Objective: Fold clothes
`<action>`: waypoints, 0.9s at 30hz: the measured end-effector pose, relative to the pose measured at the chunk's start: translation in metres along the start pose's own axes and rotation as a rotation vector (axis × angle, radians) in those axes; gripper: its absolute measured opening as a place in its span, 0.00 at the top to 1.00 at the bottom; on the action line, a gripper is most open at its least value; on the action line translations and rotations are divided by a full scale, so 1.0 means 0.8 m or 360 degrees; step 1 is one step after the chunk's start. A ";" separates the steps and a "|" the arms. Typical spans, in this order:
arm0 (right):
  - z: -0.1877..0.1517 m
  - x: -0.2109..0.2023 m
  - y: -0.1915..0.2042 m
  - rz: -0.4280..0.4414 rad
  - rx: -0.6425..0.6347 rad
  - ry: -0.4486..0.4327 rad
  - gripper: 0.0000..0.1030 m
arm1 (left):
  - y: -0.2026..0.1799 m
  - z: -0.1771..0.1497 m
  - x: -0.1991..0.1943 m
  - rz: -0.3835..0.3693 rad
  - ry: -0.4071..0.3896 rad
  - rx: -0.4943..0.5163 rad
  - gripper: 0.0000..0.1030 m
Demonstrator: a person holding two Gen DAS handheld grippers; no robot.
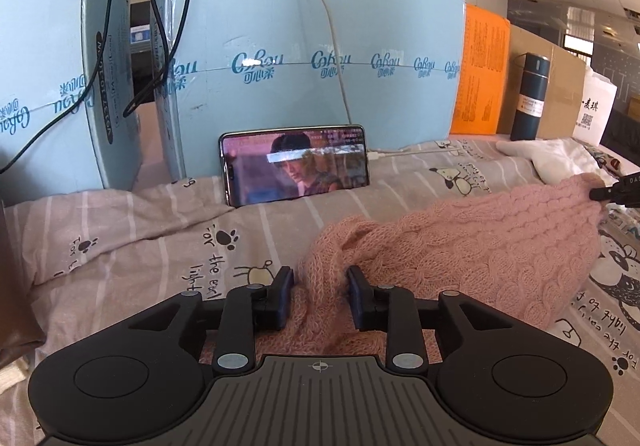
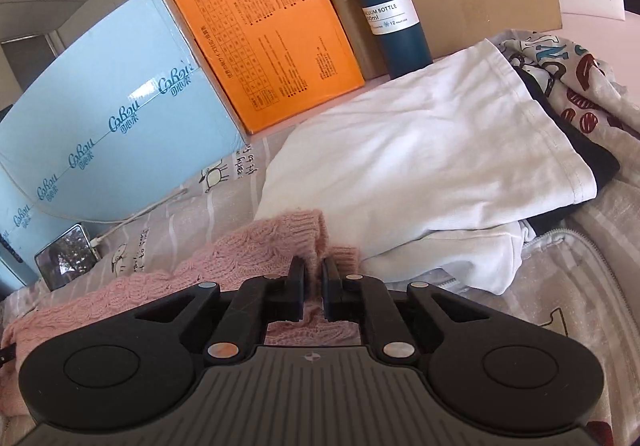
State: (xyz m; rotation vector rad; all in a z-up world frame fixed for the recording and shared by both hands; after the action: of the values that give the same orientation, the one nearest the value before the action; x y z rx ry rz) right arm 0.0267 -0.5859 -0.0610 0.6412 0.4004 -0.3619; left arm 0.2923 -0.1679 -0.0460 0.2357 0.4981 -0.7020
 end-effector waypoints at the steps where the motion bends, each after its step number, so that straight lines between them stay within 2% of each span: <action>1: -0.001 -0.001 -0.001 0.0006 0.0005 -0.0012 0.92 | 0.002 0.000 -0.002 0.0028 -0.0020 -0.0021 0.60; 3: -0.003 -0.004 -0.003 0.0025 0.0034 -0.0035 0.91 | 0.003 0.000 -0.011 0.0131 -0.0078 -0.0062 0.39; 6: -0.005 -0.010 -0.007 0.0060 0.0097 -0.0072 0.91 | 0.000 0.002 -0.030 0.0250 -0.0175 -0.0111 0.31; 9: -0.004 -0.018 -0.009 0.0099 0.0154 -0.0114 0.89 | -0.003 -0.001 -0.047 0.0289 -0.0240 -0.0198 0.25; 11: -0.006 -0.022 -0.010 0.0145 0.0198 -0.0115 0.88 | -0.004 -0.007 -0.054 0.0275 -0.0256 -0.0249 0.25; 16: -0.017 -0.037 -0.010 0.0060 0.0274 -0.0139 0.87 | 0.004 -0.018 -0.069 0.0293 -0.0307 -0.0397 0.23; 17: -0.021 -0.042 -0.010 0.0038 0.0313 -0.0141 0.76 | 0.008 -0.020 -0.071 0.0288 -0.0318 -0.0438 0.21; 18: -0.025 -0.047 -0.009 0.0023 0.0353 -0.0135 0.61 | 0.012 -0.023 -0.072 0.0271 -0.0325 -0.0497 0.18; 19: -0.029 -0.049 -0.005 0.0034 0.0401 -0.0106 0.30 | 0.016 -0.026 -0.071 0.0241 -0.0319 -0.0557 0.17; 20: -0.033 -0.052 -0.002 0.0045 0.0448 -0.0077 0.25 | 0.019 -0.028 -0.069 0.0209 -0.0305 -0.0591 0.17; 23: -0.041 -0.049 0.018 0.0121 0.0479 -0.0006 0.25 | 0.019 -0.032 -0.062 0.0147 -0.0260 -0.0626 0.17; 26: -0.044 -0.023 0.030 0.0110 0.0566 0.0058 0.24 | 0.018 -0.034 -0.063 0.0096 -0.0251 -0.0639 0.15; 27: -0.042 -0.017 0.034 0.0093 0.0580 0.0032 0.24 | 0.018 -0.035 -0.062 0.0076 -0.0245 -0.0650 0.15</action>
State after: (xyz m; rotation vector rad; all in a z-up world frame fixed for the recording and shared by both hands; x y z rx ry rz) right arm 0.0186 -0.5415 -0.0659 1.0109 0.3359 -0.3762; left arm 0.2591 -0.1191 -0.0440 -0.1876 0.4754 -0.5526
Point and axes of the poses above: each gripper's, at about its wrist camera, not at the fingertips, and x roughly the way its jaws point, y to its left, z to its top, the point moved 3 cm from there along x, roughly the way its jaws point, and after that the axes turned 9 degrees about z, right-handed, at the moved point
